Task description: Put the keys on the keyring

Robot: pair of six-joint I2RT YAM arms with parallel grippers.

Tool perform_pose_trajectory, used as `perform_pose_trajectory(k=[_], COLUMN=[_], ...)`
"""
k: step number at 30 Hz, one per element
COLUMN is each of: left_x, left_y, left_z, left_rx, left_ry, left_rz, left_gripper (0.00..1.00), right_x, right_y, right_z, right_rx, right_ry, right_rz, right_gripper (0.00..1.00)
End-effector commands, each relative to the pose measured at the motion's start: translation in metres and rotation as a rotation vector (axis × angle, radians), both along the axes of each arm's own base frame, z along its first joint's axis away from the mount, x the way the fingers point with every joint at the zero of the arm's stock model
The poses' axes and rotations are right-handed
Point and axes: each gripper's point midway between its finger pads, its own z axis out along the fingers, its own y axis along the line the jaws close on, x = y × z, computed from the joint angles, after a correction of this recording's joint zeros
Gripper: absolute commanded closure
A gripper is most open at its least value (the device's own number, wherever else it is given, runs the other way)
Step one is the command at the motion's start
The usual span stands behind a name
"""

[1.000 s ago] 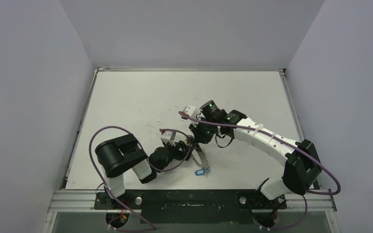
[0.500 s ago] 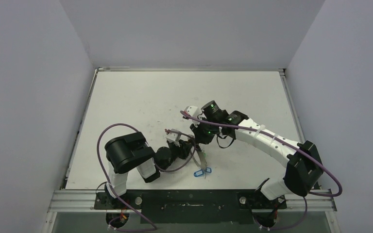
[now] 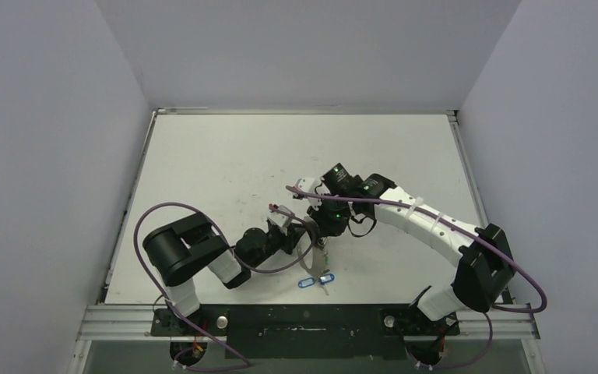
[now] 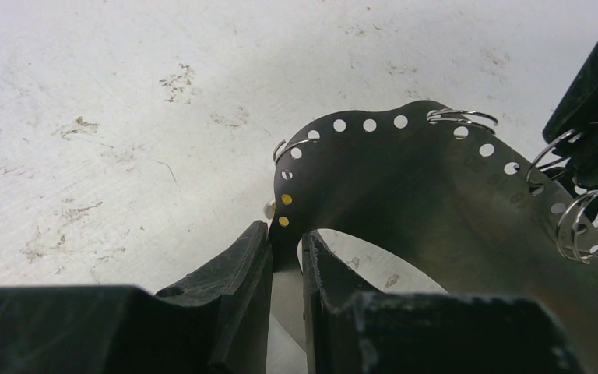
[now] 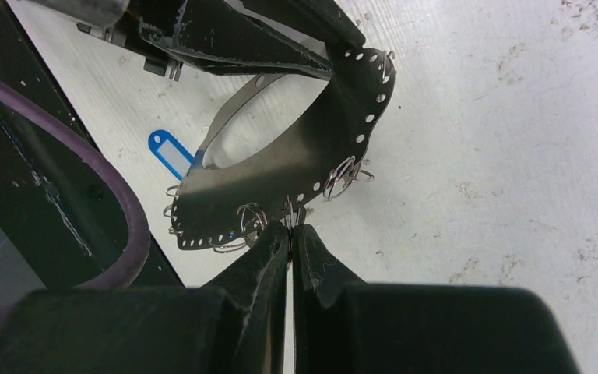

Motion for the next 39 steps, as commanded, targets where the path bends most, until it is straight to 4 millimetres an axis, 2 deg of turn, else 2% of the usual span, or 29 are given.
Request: perform_pose_trajectory(k=[1,16,23,26,29,30,31,35,39], left_x=[-0.003,-0.002,-0.002,-0.004,-0.009,-0.012,-0.016,-0.038,-0.054], left_y=[0.012,0.012,0.014,0.015,0.015,0.013,0.012,0.000,0.001], left_z=[-0.022,-0.034,-0.036,-0.031,-0.017,-0.007,-0.002,0.014,0.028], left_rx=[0.126,0.206,0.236,0.237,0.205,0.178,0.164,0.128,0.100], left_ry=[0.028,-0.015,-0.046,-0.088,-0.162,-0.205,-0.234,-0.295,-0.322], left_rz=[-0.062,-0.134,-0.150,-0.164,-0.185,-0.204,-0.225,-0.331,-0.357], left_gripper=[1.00,1.00,1.00,1.00,1.00,1.00,0.98,0.76,0.61], right_x=[-0.002,-0.016,-0.025,-0.024,-0.022,-0.022,-0.021,-0.023,-0.026], right_y=[-0.007,-0.017,-0.030,-0.032,-0.028,-0.026,-0.025,-0.018,-0.013], right_z=[0.009,-0.006,-0.018,-0.020,-0.017,-0.016,-0.015,-0.010,-0.007], right_rx=[-0.039,-0.211,-0.378,-0.431,-0.423,-0.414,-0.405,-0.365,-0.325], right_ry=[-0.005,0.056,0.096,0.081,0.064,0.059,0.059,0.066,0.065], right_rz=[0.035,0.122,0.171,0.181,0.183,0.184,0.183,0.190,0.187], right_gripper=[1.00,1.00,1.00,1.00,1.00,1.00,1.00,1.00,1.00])
